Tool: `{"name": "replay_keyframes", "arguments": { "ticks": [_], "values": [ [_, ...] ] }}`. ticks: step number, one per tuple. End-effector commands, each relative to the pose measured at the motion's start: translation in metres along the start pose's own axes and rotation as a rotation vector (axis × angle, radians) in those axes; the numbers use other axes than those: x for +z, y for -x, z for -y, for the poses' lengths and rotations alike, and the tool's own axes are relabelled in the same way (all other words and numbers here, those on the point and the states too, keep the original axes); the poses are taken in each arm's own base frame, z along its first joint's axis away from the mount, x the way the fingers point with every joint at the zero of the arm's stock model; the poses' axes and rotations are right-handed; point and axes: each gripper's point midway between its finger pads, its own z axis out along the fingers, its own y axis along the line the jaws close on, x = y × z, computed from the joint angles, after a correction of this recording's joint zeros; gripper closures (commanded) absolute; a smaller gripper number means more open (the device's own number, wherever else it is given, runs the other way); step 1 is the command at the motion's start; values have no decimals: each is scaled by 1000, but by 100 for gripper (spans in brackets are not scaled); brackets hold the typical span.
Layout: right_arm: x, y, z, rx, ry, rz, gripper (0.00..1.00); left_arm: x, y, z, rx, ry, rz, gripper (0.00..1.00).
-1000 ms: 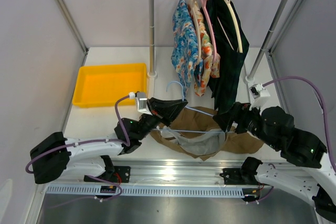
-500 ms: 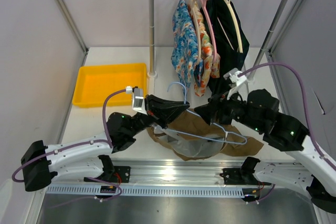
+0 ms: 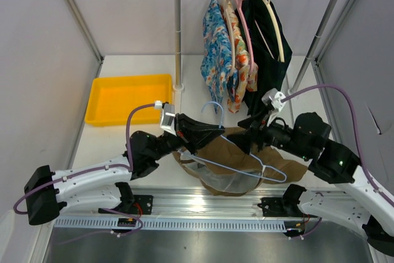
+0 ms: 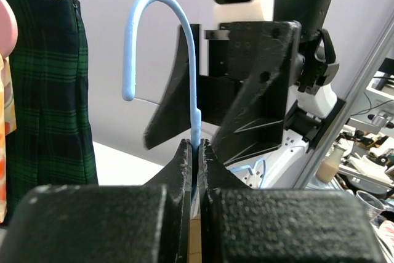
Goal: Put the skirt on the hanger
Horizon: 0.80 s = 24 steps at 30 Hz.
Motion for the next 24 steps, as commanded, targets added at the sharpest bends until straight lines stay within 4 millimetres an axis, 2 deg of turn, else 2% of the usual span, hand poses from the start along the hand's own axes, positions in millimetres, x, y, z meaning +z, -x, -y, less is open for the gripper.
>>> {"name": "replay_keyframes", "arguments": {
  "ticks": [1,5,10,13,18,24],
  "values": [
    [-11,13,-22,-22,125,71,34,5,34,14,-28,-47,106,100],
    [-13,8,-16,-16,98,65,35,8,35,13,-49,-47,101,100],
    [-11,5,-27,2,181,75,34,11,34,11,-72,-39,93,100],
    [2,-2,-26,14,189,47,38,15,36,13,-85,-47,90,100],
    [20,4,-27,23,208,80,41,20,32,8,-102,-31,79,100],
    [29,10,-19,36,171,132,49,26,35,4,-130,-14,95,100]
  ]
}}
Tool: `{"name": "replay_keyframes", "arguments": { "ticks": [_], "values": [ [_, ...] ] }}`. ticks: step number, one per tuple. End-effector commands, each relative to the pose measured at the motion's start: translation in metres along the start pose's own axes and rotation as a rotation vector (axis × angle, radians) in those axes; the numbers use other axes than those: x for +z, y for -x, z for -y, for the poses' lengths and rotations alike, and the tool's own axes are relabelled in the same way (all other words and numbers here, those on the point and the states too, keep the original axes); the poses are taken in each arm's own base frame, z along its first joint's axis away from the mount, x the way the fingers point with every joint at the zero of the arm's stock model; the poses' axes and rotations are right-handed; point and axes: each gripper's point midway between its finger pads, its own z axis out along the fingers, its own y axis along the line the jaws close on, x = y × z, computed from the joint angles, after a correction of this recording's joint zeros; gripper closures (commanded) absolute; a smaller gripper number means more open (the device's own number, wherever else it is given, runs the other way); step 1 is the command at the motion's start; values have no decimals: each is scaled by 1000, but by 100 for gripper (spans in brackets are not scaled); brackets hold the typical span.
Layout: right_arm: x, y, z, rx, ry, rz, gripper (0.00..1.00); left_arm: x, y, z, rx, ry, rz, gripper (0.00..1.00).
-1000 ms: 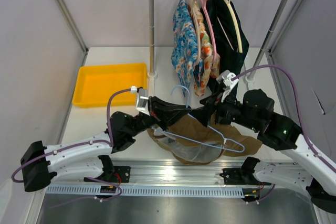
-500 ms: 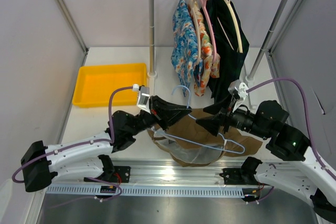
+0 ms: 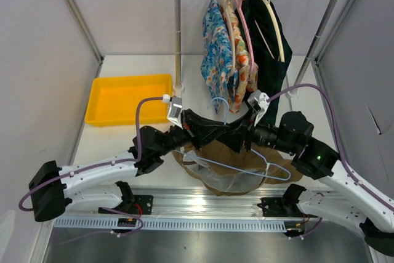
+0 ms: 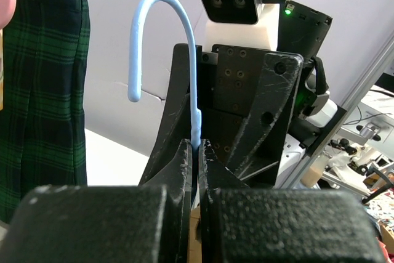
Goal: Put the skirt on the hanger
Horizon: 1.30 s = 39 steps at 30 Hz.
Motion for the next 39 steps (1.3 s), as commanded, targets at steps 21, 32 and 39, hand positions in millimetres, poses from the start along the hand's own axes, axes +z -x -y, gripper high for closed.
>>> {"name": "replay_keyframes", "arguments": {
  "ticks": [21,32,39],
  "values": [
    [-1,23,-3,-13,18,157,100,15,51,24,-28,-69,160,94],
    [-6,24,-7,-20,32,159,100,11,60,23,63,-18,132,56],
    [-14,37,-3,-5,-25,176,100,-6,56,-9,136,170,88,47]
  ]
}}
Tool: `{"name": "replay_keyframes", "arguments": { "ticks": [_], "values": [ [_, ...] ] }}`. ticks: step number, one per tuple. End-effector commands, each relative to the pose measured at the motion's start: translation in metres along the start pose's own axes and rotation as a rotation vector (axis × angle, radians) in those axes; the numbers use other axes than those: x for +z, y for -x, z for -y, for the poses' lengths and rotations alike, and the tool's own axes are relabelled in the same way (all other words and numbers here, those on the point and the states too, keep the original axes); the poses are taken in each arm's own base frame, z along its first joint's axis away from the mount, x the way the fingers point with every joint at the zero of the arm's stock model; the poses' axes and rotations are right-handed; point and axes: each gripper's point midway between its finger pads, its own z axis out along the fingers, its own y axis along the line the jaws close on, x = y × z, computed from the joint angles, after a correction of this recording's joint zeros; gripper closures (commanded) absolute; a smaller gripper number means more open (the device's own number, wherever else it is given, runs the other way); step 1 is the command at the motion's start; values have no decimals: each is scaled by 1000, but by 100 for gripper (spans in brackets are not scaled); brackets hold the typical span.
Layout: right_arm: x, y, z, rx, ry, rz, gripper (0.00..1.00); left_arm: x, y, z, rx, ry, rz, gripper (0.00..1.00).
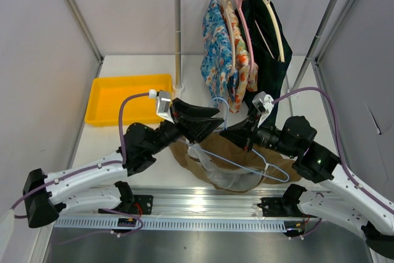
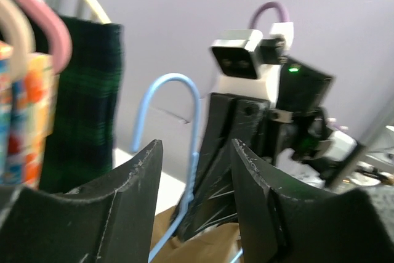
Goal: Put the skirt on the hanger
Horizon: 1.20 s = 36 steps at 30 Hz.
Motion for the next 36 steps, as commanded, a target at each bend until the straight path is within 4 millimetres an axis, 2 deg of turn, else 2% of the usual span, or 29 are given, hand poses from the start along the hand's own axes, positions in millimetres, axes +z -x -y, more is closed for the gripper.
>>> {"name": "replay_keyframes", "arguments": {
  "ticks": [1,3,6,7,8,9,10,13,14,16,17,20,21,22,23,24,25,26,27,28,30,31,33,35,36],
  "values": [
    [-10,35,-7,-21,-15,88,100,-9,20,-8,87,80,28,47],
    [-12,39,-6,-26,-27,97,100,-15,27,-16,101,137,48,46],
    [-15,53,-11,-33,-25,117,100,-26,47,-8,139,143,73,45],
    [-17,64,-15,-36,-23,134,100,-29,52,-10,150,162,79,44],
    [-17,68,-15,-36,-27,134,100,-32,66,-5,167,169,94,44],
    [-19,69,-15,-34,-39,120,100,-34,69,-6,179,185,92,43],
    [-23,82,-19,-39,-41,142,100,-36,75,-8,200,209,99,43],
    [-31,94,-23,-40,-49,151,100,-41,87,-9,242,251,84,43],
    [-38,108,-29,-45,-44,179,100,-42,93,-11,248,274,85,42],
    [-45,114,-31,-43,-54,175,100,-42,95,-13,270,292,77,41],
    [-53,123,-35,-43,-58,185,100,-40,100,-13,278,300,80,41],
    [-68,133,-40,-38,-78,170,100,-25,95,-20,306,330,28,40],
    [-71,135,-41,-34,-85,164,100,-16,115,-9,311,313,60,40],
    [-76,135,-41,-31,-95,158,100,-3,100,-18,324,322,5,40],
    [-80,132,-35,-21,-134,142,100,6,97,-18,328,314,-9,40],
    [-88,138,-35,-17,-151,158,100,19,118,-3,329,275,28,40],
    [-94,140,-34,-13,-170,164,100,33,101,-13,332,283,-21,40],
    [-101,137,-29,-7,-208,144,100,40,98,-13,331,277,-32,40],
    [-105,140,-31,-7,-214,146,100,49,107,-7,331,258,-21,40],
    [-116,153,-38,-11,-203,177,100,56,112,-5,330,249,-14,40],
    [-126,161,-37,-5,-237,185,100,71,106,-8,328,232,-29,40],
    [-139,177,-44,-8,-232,229,100,77,113,-4,321,218,-13,40],
    [-151,185,-40,-12,-277,252,100,87,101,-14,307,213,-36,40],
    [-167,198,-41,-16,-295,296,100,96,101,-8,296,151,-31,39],
    [-171,202,-44,-20,-278,302,100,102,92,-16,290,148,-51,39]
  ]
}}
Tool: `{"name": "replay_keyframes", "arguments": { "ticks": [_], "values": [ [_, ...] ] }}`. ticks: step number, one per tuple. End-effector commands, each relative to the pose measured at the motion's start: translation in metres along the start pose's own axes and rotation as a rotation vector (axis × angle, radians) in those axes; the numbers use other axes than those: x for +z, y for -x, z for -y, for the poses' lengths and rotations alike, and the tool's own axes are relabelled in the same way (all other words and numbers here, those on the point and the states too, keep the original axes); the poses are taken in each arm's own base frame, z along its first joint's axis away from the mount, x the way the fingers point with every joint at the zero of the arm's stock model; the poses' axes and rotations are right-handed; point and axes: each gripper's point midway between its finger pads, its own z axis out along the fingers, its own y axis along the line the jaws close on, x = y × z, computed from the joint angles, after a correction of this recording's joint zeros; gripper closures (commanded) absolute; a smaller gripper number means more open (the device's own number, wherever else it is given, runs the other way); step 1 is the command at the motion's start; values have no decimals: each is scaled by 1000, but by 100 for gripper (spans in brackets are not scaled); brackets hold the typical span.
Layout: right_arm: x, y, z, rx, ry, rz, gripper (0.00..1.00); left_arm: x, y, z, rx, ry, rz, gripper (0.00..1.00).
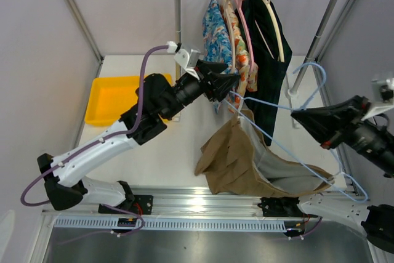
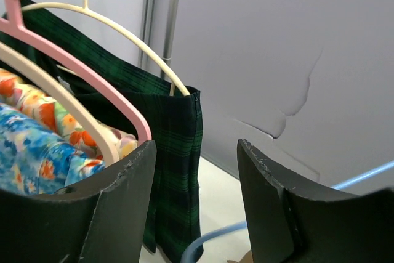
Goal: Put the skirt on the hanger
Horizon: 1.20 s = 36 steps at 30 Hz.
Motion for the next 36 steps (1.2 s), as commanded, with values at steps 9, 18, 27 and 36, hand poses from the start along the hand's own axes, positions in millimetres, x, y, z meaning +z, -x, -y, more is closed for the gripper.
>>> {"name": "replay_keyframes", "arguments": {
  "ticks": [9,18,27,36],
  "values": [
    [-58,93,14,63,-5,280,100,57,27,33,-16,-246,121,39],
    [-54,86,13,53,26,263,100,132,-19,37,-33,-333,108,39],
    [-63,78,18,63,59,243,100,177,-36,45,-29,-444,98,38],
    [-58,74,18,57,71,220,100,199,-64,28,62,-382,47,38]
  ]
}}
